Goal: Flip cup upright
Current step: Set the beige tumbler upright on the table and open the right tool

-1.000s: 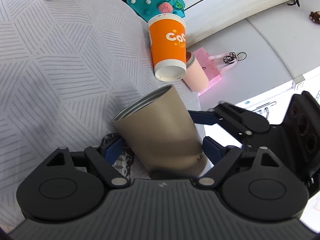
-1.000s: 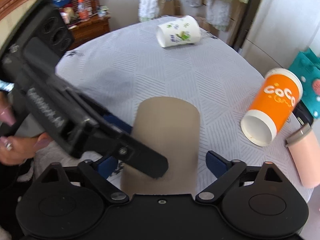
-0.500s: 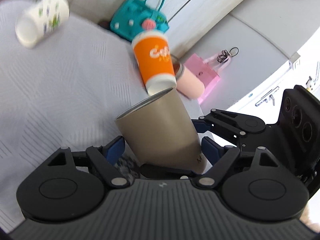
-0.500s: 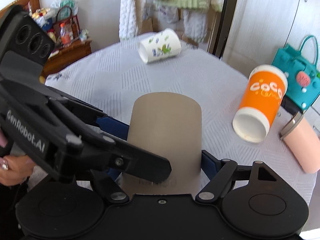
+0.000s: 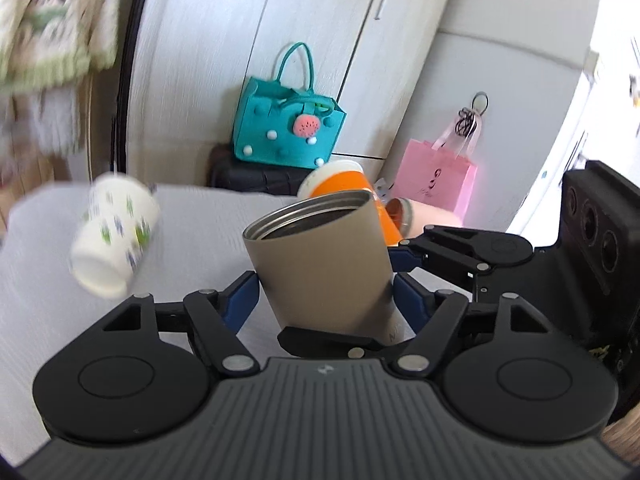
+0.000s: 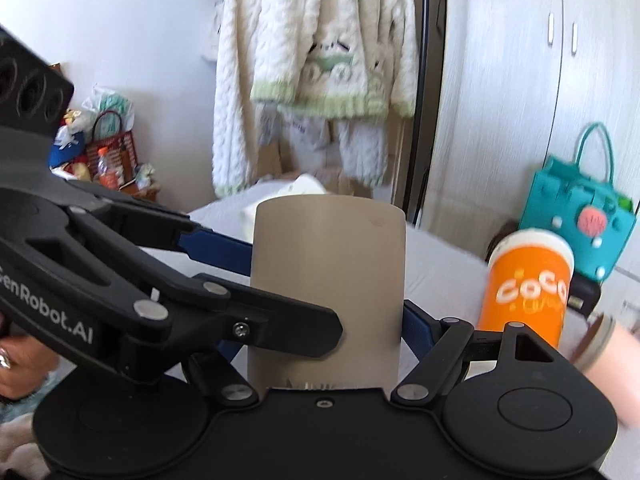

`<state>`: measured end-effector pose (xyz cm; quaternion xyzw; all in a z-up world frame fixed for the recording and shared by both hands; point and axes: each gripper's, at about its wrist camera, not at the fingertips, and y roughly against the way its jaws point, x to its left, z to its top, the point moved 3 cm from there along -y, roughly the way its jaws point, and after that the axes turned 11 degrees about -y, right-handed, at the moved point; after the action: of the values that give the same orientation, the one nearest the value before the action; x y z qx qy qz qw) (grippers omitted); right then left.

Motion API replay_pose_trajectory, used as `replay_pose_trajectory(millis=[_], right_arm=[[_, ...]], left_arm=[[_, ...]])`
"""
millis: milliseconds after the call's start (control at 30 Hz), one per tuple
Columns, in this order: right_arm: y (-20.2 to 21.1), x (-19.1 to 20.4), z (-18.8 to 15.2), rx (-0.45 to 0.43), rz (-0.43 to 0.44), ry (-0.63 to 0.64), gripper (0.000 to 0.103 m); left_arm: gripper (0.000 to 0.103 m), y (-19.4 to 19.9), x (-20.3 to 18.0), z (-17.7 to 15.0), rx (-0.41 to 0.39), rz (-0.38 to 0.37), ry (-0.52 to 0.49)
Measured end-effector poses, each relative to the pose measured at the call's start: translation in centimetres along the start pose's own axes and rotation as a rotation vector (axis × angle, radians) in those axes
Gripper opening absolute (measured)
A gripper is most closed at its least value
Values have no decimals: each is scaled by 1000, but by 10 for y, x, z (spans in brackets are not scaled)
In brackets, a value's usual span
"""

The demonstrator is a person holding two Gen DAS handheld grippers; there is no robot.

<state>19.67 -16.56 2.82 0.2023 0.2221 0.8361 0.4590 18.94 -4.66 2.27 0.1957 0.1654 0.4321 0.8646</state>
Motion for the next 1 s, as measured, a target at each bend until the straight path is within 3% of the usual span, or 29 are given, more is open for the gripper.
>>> replay_pose_trajectory(millis=[167,300,467,633,1000], right_arm=[[-17,-4,-5,-99,-34,65,82],[-23,-12,-7,-120,-31,30,82],[-29,-16,-10,-124,-112,47,82],[-26,-25,-10,-102,-105,10,83],[-21,-21,-13,-92,-130,0,89]], left_arm=[[69,-10,4,5,1,28,-71],[68,-18,1,4,-3,47,-123],[66,-27,-12,3,-17,47,-187],[66,-29,-11,0,-27,9,-147],[67,-25,-14,-4,-37,33,-127]])
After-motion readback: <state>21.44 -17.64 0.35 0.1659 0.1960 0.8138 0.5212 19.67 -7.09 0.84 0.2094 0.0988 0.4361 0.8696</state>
